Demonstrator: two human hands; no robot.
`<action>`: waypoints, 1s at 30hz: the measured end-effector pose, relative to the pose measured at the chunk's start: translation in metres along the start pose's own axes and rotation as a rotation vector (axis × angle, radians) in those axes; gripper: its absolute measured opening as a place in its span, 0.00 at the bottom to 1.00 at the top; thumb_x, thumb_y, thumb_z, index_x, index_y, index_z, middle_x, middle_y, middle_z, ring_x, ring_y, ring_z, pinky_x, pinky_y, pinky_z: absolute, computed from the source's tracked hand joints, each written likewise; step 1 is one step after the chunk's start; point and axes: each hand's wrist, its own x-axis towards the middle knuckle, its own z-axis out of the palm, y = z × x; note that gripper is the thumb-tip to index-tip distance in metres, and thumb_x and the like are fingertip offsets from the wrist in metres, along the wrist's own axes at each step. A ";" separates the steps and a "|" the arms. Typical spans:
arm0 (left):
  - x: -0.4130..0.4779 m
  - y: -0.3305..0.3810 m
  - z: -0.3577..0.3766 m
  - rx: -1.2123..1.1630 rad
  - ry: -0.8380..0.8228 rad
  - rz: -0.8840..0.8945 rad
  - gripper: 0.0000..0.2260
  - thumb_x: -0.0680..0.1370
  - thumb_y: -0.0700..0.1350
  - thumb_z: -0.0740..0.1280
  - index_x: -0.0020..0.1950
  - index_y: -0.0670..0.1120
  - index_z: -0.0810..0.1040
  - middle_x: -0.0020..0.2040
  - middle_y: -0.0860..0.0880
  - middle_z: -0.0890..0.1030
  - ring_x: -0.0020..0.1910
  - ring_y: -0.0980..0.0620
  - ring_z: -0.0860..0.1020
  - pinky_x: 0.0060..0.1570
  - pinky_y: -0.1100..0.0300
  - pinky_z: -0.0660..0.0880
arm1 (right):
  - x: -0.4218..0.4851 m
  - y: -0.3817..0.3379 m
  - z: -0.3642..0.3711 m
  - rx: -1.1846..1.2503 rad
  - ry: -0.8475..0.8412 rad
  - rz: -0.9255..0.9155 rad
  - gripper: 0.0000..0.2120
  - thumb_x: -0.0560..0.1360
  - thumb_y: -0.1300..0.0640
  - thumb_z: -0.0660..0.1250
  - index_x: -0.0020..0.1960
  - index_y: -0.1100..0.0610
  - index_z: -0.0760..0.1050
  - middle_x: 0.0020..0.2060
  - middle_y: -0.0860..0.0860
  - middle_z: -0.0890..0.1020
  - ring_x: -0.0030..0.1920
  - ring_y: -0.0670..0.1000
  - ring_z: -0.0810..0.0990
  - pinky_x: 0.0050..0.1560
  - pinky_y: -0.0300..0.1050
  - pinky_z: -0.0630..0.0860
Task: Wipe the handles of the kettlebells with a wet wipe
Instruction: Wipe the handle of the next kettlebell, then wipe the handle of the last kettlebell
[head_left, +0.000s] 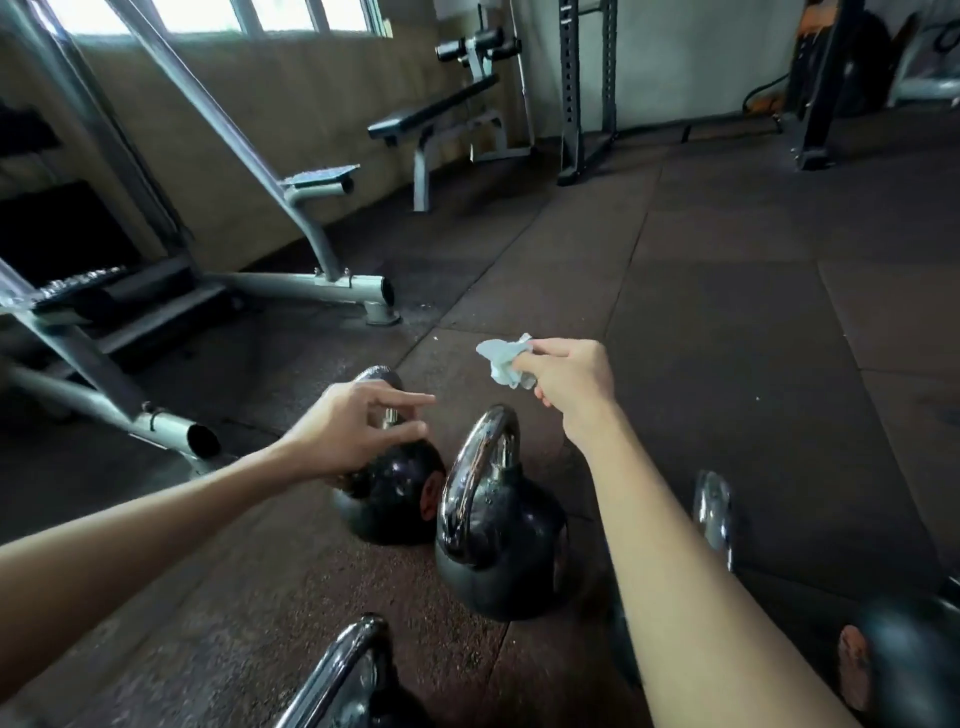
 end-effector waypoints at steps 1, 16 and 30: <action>0.003 -0.004 -0.012 0.044 0.053 -0.025 0.12 0.74 0.54 0.77 0.54 0.68 0.83 0.43 0.61 0.83 0.35 0.64 0.76 0.37 0.73 0.69 | 0.004 -0.003 0.007 -0.018 -0.016 0.012 0.09 0.66 0.65 0.75 0.39 0.50 0.87 0.26 0.44 0.78 0.25 0.43 0.69 0.28 0.38 0.65; 0.036 -0.114 -0.097 0.213 -0.139 -0.353 0.10 0.74 0.47 0.75 0.54 0.59 0.87 0.51 0.59 0.86 0.49 0.61 0.83 0.45 0.71 0.73 | 0.013 -0.040 0.132 -0.433 -0.136 -0.237 0.07 0.71 0.59 0.71 0.37 0.54 0.87 0.31 0.51 0.85 0.34 0.50 0.79 0.35 0.41 0.76; 0.032 -0.194 -0.048 -0.262 -0.291 -0.108 0.33 0.57 0.64 0.84 0.62 0.67 0.82 0.52 0.67 0.83 0.53 0.71 0.79 0.59 0.67 0.77 | 0.024 0.003 0.215 -0.600 0.050 -0.155 0.11 0.71 0.57 0.78 0.53 0.48 0.88 0.46 0.40 0.88 0.44 0.31 0.82 0.47 0.22 0.74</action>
